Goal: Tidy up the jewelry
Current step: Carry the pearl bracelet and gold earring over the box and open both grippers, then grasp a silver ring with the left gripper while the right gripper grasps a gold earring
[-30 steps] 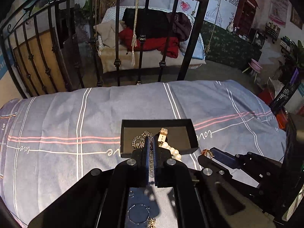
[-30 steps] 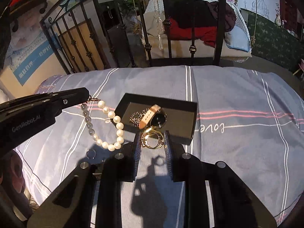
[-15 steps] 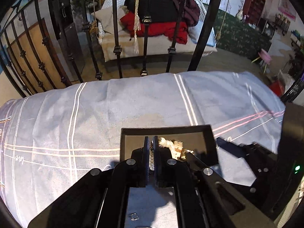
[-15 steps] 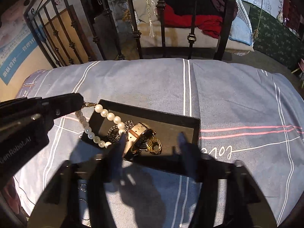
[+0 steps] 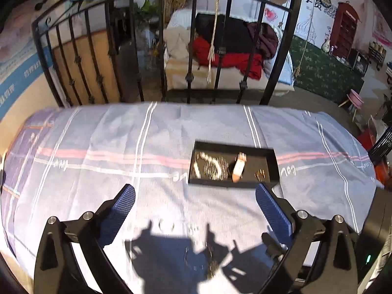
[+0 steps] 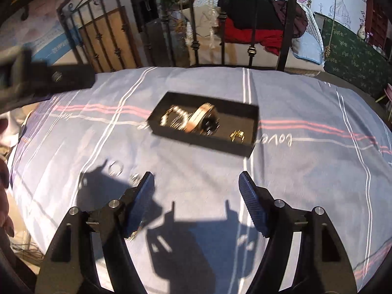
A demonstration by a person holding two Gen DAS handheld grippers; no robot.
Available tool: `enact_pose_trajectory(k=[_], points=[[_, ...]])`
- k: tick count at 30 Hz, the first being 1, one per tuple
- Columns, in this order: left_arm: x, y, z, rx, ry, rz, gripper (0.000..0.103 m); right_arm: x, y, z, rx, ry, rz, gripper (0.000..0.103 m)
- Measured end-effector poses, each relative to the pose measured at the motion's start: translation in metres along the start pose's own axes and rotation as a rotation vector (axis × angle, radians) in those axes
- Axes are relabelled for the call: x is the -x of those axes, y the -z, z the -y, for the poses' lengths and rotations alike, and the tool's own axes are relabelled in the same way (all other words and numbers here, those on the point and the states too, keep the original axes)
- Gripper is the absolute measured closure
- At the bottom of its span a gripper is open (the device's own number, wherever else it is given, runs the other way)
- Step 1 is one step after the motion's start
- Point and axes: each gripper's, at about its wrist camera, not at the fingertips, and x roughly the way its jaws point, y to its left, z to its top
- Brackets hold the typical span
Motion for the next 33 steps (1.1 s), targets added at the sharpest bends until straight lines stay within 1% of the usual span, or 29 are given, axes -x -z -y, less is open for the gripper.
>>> enact_pose_trajectory(k=[2, 4, 5, 6, 7, 8, 11, 12, 13, 14, 15, 17, 18, 20, 21, 22, 24, 27, 28, 29, 30, 31, 32, 33], points=[[-0.003, 0.011, -0.006, -0.001, -0.008, -0.068, 0.006, 0.011, 0.018, -0.014, 0.002, -0.015, 0.000, 0.028], [-0.004, 0.022, -0.004, -0.075, -0.076, -0.079, 0.006, 0.015, 0.032, -0.027, 0.006, -0.032, -0.010, 0.027], [-0.005, 0.028, -0.002, -0.121, -0.120, -0.091, 0.006, 0.014, 0.037, -0.032, 0.009, -0.035, -0.018, 0.027], [-0.007, 0.035, 0.000, -0.149, -0.148, -0.108, 0.006, 0.012, 0.041, -0.036, 0.013, -0.041, -0.031, 0.026], [-0.009, 0.040, -0.002, -0.152, -0.146, -0.121, 0.006, 0.009, 0.046, -0.041, 0.014, -0.057, -0.049, 0.026], [-0.011, 0.046, -0.006, -0.140, -0.118, -0.129, 0.006, 0.007, 0.052, -0.045, 0.018, -0.071, -0.061, 0.026], [-0.026, 0.062, -0.036, -0.025, -0.006, -0.173, 0.007, -0.003, 0.066, -0.057, 0.033, -0.085, -0.087, 0.026], [-0.038, 0.067, -0.045, -0.002, -0.023, -0.204, 0.013, -0.007, 0.069, -0.058, 0.032, -0.091, -0.100, 0.026], [-0.049, 0.070, -0.049, -0.010, -0.044, -0.236, 0.025, -0.013, 0.073, -0.060, 0.033, -0.095, -0.117, 0.026], [-0.060, 0.072, -0.052, -0.014, -0.043, -0.274, 0.029, -0.019, 0.078, -0.063, 0.036, -0.094, -0.135, 0.026], [-0.072, 0.074, -0.058, 0.006, -0.028, -0.314, 0.029, -0.024, 0.081, -0.065, 0.041, -0.095, -0.147, 0.026], [-0.085, 0.075, -0.062, 0.038, -0.008, -0.349, 0.027, -0.032, 0.084, -0.070, 0.058, -0.090, -0.160, 0.026], [-0.092, 0.076, -0.062, 0.049, -0.016, -0.367, 0.027, -0.036, 0.084, -0.071, 0.060, -0.086, -0.164, 0.026], [-0.098, 0.076, -0.061, 0.068, -0.018, -0.376, 0.020, -0.046, 0.083, -0.071, 0.053, -0.092, -0.181, 0.026], [-0.100, 0.075, -0.059, 0.073, -0.017, -0.372, 0.013, -0.051, 0.082, -0.072, 0.050, -0.096, -0.188, 0.026], [-0.102, 0.074, -0.055, 0.066, -0.025, -0.362, 0.009, -0.056, 0.081, -0.072, 0.050, -0.098, -0.194, 0.026], [-0.108, 0.071, -0.048, 0.036, -0.023, -0.353, 0.008, -0.063, 0.080, -0.074, 0.058, -0.092, -0.194, 0.026], [-0.123, 0.066, -0.043, 0.038, -0.001, -0.364, 0.009, -0.069, 0.075, -0.074, 0.052, -0.094, -0.191, 0.027], [-0.129, 0.066, -0.042, 0.041, 0.004, -0.356, 0.016, -0.069, 0.074, -0.074, 0.051, -0.092, -0.190, 0.036], [-0.135, 0.067, -0.041, 0.037, 0.005, -0.358, 0.025, -0.069, 0.073, -0.074, 0.059, -0.075, -0.189, 0.042], [-0.146, 0.069, -0.041, 0.032, -0.003, -0.391, 0.048, -0.069, 0.072, -0.073, 0.062, -0.067, -0.187, 0.052], [-0.150, 0.072, -0.042, 0.024, -0.030, -0.402, 0.055, -0.068, 0.072, -0.070, 0.055, -0.068, -0.188, 0.063], [-0.149, 0.073, -0.041, 0.012, -0.039, -0.371, 0.058, -0.067, 0.071, -0.064, 0.044, -0.064, -0.190, 0.070], [-0.148, 0.074, -0.041, -0.002, -0.042, -0.357, 0.071, -0.065, 0.071, -0.059, 0.029, -0.065, -0.191, 0.082]])
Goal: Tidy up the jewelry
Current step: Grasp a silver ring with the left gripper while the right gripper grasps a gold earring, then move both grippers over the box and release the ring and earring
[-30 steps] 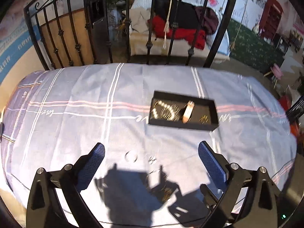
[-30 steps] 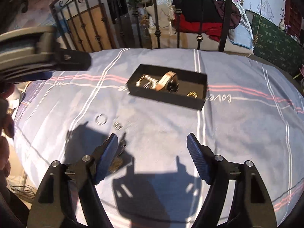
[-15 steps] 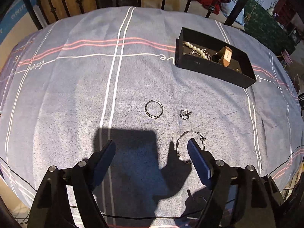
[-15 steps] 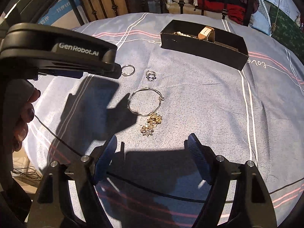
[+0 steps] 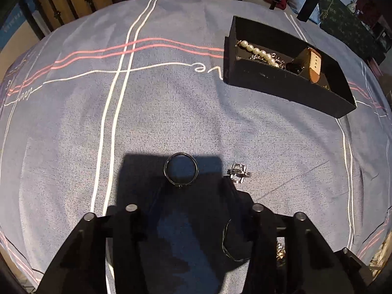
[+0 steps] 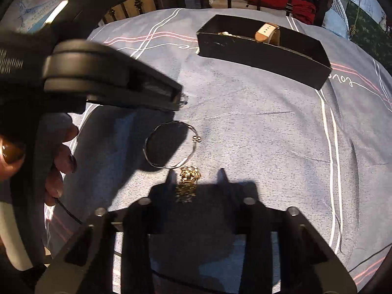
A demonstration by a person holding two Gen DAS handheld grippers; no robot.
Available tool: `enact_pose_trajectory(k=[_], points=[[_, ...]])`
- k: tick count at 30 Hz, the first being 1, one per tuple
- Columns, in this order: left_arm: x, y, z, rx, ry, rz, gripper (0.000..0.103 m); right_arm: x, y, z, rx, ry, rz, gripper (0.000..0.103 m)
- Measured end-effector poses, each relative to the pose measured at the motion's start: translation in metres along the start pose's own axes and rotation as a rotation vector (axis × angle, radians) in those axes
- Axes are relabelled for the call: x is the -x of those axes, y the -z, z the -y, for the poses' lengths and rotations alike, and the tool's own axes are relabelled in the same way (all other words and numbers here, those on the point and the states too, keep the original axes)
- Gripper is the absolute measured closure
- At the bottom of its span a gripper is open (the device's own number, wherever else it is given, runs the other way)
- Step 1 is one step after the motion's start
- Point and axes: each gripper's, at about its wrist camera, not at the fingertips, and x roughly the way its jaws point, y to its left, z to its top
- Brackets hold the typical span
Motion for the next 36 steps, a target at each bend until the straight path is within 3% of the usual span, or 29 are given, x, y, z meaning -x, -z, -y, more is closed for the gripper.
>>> enact_pose_trajectory(k=[1, 3, 11, 20, 24, 29, 30, 32, 33, 34, 35, 36], points=[[0.001, 0.000, 0.000, -0.009, -0.006, 0.005, 0.089, 0.002, 0.000, 0.007, -0.022, -0.011, -0.002, 0.085], [0.004, 0.000, -0.005, 0.007, 0.031, 0.007, 0.102, 0.005, 0.001, 0.012, -0.036, -0.022, -0.001, 0.085], [0.051, -0.006, -0.010, 0.011, 0.107, 0.095, 0.103, 0.037, -0.008, 0.014, -0.039, -0.053, 0.065, 0.085], [0.126, -0.048, 0.013, -0.035, 0.192, 0.231, 0.103, 0.101, -0.076, 0.063, -0.066, -0.009, 0.220, 0.085], [0.121, -0.081, 0.036, -0.057, 0.236, 0.223, 0.103, 0.081, -0.123, 0.084, -0.085, -0.018, 0.206, 0.085], [0.076, -0.113, 0.064, -0.066, 0.236, 0.154, 0.103, 0.037, -0.162, 0.099, -0.057, 0.009, 0.143, 0.085], [0.067, -0.119, 0.067, -0.064, 0.232, 0.135, 0.103, 0.029, -0.165, 0.102, -0.058, 0.005, 0.132, 0.083], [0.054, -0.124, 0.069, -0.064, 0.219, 0.114, 0.103, 0.015, -0.168, 0.107, -0.058, -0.021, 0.102, 0.068], [0.050, -0.125, 0.070, -0.063, 0.210, 0.108, 0.102, 0.010, -0.168, 0.109, -0.057, -0.028, 0.097, 0.049], [0.046, -0.125, 0.068, -0.062, 0.204, 0.102, 0.096, 0.007, -0.167, 0.111, -0.051, -0.029, 0.097, 0.036], [0.045, -0.124, 0.066, -0.059, 0.192, 0.100, 0.088, 0.005, -0.165, 0.112, -0.048, -0.030, 0.101, 0.035], [0.046, -0.120, 0.061, -0.056, 0.174, 0.114, 0.066, 0.006, -0.162, 0.113, -0.052, -0.032, 0.104, 0.035]])
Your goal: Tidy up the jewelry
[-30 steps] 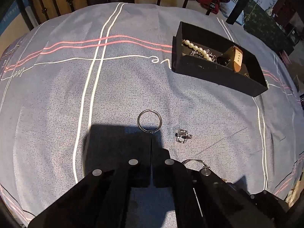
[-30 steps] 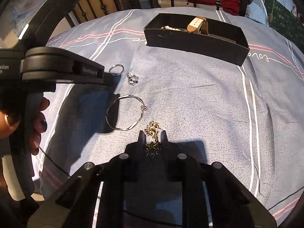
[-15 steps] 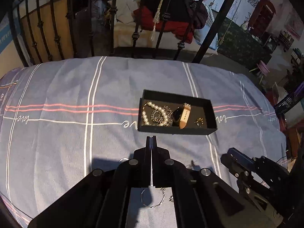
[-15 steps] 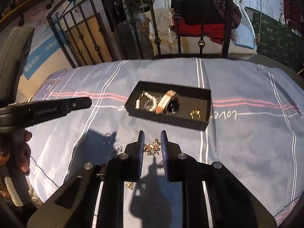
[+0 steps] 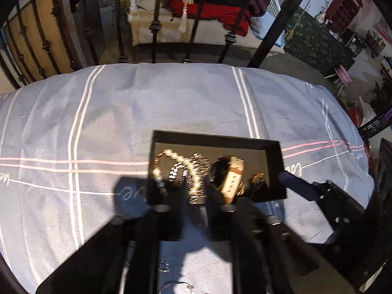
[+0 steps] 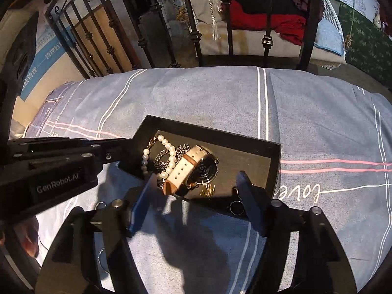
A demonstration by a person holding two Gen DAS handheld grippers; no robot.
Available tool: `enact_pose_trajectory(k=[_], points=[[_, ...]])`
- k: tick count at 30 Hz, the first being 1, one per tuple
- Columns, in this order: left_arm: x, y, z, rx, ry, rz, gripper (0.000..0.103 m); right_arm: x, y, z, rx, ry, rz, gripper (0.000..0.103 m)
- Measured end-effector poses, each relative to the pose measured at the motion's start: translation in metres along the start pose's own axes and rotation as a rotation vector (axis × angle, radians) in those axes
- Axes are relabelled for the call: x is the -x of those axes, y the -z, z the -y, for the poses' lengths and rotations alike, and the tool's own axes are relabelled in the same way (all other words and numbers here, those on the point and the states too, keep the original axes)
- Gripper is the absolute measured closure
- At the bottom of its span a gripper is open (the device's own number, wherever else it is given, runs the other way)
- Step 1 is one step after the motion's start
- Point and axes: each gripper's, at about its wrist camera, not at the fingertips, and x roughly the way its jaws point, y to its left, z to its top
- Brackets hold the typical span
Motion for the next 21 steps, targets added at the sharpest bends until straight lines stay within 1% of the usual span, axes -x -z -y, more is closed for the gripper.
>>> enact_pose_trajectory(k=[2, 3, 5, 7, 9, 12, 16, 21], points=[[0.014, 0.016, -0.013, -0.007, -0.042, 0.055, 0.042, 0.008, 0.009, 0.002, -0.010, -0.008, 0.007, 0.035], [0.021, 0.024, -0.022, -0.004, -0.050, 0.066, 0.041, 0.017, 0.017, 0.000, -0.005, -0.017, 0.019, 0.035], [0.026, 0.048, -0.041, -0.003, -0.055, 0.055, 0.041, 0.034, 0.041, -0.012, 0.037, -0.017, 0.029, 0.035], [0.029, 0.072, -0.057, 0.003, -0.071, 0.032, 0.041, 0.043, 0.072, -0.030, 0.082, -0.028, 0.014, 0.034], [0.027, 0.093, -0.065, 0.007, -0.091, 0.010, 0.041, 0.045, 0.103, -0.047, 0.102, -0.054, -0.016, 0.034], [0.018, 0.111, -0.068, 0.011, -0.107, -0.018, 0.041, 0.036, 0.136, -0.066, 0.096, -0.043, -0.040, 0.034], [-0.001, 0.122, -0.068, 0.051, -0.117, -0.048, 0.041, 0.022, 0.152, -0.071, 0.024, -0.038, -0.065, 0.034], [-0.023, 0.124, -0.057, 0.015, -0.181, -0.063, 0.041, 0.019, 0.156, -0.078, 0.032, -0.030, -0.063, 0.034]])
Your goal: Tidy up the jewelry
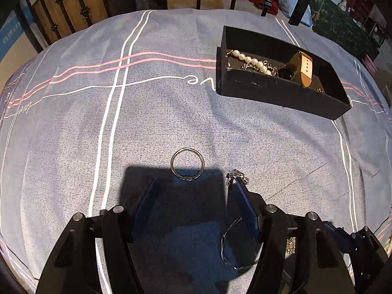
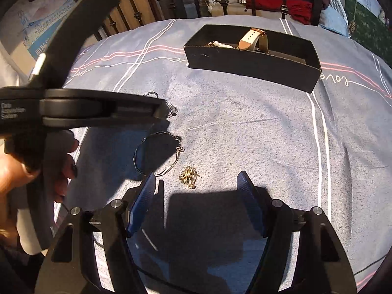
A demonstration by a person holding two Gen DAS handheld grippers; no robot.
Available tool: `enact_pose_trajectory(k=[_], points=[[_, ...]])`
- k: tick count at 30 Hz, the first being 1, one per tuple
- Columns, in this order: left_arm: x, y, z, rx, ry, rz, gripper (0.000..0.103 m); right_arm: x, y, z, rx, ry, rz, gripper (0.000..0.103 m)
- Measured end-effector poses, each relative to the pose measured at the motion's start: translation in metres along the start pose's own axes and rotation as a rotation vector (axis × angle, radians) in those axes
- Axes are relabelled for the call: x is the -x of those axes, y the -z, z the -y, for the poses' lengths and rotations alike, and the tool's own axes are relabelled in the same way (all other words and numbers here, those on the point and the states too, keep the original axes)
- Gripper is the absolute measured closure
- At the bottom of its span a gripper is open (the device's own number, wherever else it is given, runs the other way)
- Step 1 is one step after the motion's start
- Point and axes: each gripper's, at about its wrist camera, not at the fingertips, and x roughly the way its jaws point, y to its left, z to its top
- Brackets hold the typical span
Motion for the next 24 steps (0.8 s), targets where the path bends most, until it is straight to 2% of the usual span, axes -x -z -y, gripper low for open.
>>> enact_pose_trajectory(k=[2, 4, 5, 6, 7, 8, 9, 10, 14, 24], points=[[-0.001, -0.003, 0.007, -0.018, -0.023, 0.008, 0.041, -0.004, -0.003, 0.000, -0.010, -0.022, -0.007, 0.040], [-0.001, -0.005, 0.012, -0.040, -0.031, 0.017, 0.048, -0.008, -0.005, 0.000, -0.008, -0.012, -0.008, 0.060], [-0.001, -0.005, 0.015, -0.051, -0.031, 0.024, 0.057, -0.009, -0.004, 0.000, -0.012, -0.012, -0.012, 0.066], [0.000, -0.005, 0.016, -0.063, -0.022, 0.028, 0.072, -0.010, -0.003, 0.001, -0.016, -0.010, -0.016, 0.077], [-0.001, -0.002, 0.017, -0.069, -0.021, 0.027, 0.081, -0.010, -0.002, 0.002, -0.014, -0.008, -0.018, 0.085], [0.000, -0.003, 0.017, -0.070, -0.011, 0.029, 0.087, -0.010, -0.001, 0.002, -0.013, -0.010, -0.018, 0.085], [0.001, -0.003, 0.016, -0.064, 0.015, 0.024, 0.099, -0.009, 0.000, 0.003, -0.015, -0.015, -0.017, 0.085], [0.000, -0.002, 0.016, -0.057, 0.032, 0.021, 0.101, -0.008, 0.001, 0.003, -0.013, -0.021, -0.018, 0.085], [0.009, -0.002, 0.014, -0.049, 0.058, 0.032, 0.103, 0.000, 0.003, 0.003, -0.018, -0.035, -0.004, 0.085], [0.073, -0.018, 0.010, -0.043, 0.104, 0.149, 0.103, 0.035, -0.018, 0.011, -0.020, 0.002, 0.065, 0.085]])
